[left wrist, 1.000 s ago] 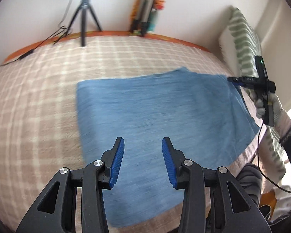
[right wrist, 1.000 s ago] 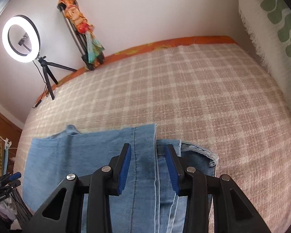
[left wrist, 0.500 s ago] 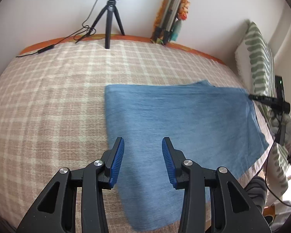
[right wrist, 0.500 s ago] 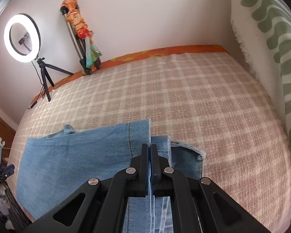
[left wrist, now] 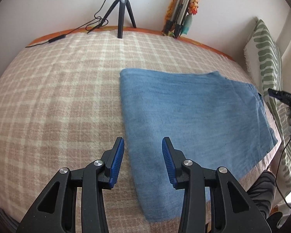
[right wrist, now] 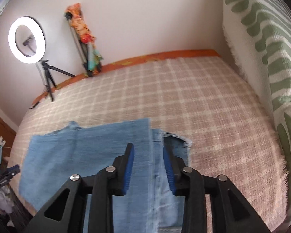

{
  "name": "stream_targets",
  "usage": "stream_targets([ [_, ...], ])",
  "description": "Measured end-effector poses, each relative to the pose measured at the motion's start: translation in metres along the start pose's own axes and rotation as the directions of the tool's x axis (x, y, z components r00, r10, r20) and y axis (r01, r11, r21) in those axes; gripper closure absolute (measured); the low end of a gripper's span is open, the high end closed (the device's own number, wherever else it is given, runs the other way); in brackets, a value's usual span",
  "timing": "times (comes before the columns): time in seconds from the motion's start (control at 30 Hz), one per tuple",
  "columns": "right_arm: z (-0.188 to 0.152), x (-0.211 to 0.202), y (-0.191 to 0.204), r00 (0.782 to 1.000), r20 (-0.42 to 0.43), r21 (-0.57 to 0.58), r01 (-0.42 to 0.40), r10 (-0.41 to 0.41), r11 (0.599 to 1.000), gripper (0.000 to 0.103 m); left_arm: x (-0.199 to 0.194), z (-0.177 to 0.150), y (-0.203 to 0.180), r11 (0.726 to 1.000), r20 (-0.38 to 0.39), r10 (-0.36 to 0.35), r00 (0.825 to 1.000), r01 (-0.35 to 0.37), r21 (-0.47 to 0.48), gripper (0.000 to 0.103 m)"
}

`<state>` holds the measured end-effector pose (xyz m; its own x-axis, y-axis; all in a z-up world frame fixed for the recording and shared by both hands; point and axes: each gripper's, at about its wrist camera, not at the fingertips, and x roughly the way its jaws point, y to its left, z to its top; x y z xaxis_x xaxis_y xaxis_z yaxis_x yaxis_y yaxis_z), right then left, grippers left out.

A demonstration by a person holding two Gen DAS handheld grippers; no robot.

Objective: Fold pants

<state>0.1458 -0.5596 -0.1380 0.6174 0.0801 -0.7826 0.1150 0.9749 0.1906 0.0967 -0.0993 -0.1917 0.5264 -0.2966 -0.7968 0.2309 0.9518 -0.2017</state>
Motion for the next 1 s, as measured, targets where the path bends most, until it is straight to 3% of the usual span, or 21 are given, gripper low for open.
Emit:
stream_targets([
  [0.1, -0.002, -0.017, 0.029, 0.998, 0.012, -0.039, -0.06, 0.06, 0.997, 0.064, 0.006, -0.011, -0.005, 0.997, 0.003, 0.053, 0.999, -0.053, 0.056, 0.064],
  [0.27, -0.008, -0.027, 0.084, 0.992, -0.011, -0.127, -0.128, 0.128, 0.984, 0.063, 0.011, -0.027, -0.005, 0.991, -0.002, 0.071, 0.997, -0.07, 0.11, 0.064],
  [0.37, -0.009, -0.028, 0.11, 0.987, -0.029, -0.163, -0.158, 0.156, 0.974, 0.062, 0.009, -0.035, -0.005, 0.987, 0.023, 0.066, 0.998, -0.069, 0.146, 0.063],
  [0.53, -0.012, -0.022, 0.162, 0.976, -0.049, -0.217, -0.218, 0.212, 0.952, 0.058, 0.004, -0.043, -0.001, 0.991, 0.017, 0.031, 0.999, -0.033, 0.127, 0.063],
  [0.77, -0.016, 0.01, 0.23, 0.958, -0.12, -0.242, -0.282, 0.26, 0.928, 0.051, -0.002, -0.044, 0.01, 0.991, -0.028, -0.135, 0.99, 0.135, -0.022, 0.063],
  [0.9, -0.018, 0.036, 0.269, 0.95, -0.169, -0.255, -0.298, 0.261, 0.92, 0.044, 0.006, -0.041, 0.024, 0.955, -0.015, -0.242, 0.97, 0.236, -0.182, 0.063],
  [1.0, -0.02, 0.056, 0.296, 0.934, -0.212, -0.251, -0.335, 0.286, 0.908, 0.043, 0.008, -0.042, 0.03, 0.932, 0.008, -0.28, 0.96, 0.274, -0.236, 0.063],
])
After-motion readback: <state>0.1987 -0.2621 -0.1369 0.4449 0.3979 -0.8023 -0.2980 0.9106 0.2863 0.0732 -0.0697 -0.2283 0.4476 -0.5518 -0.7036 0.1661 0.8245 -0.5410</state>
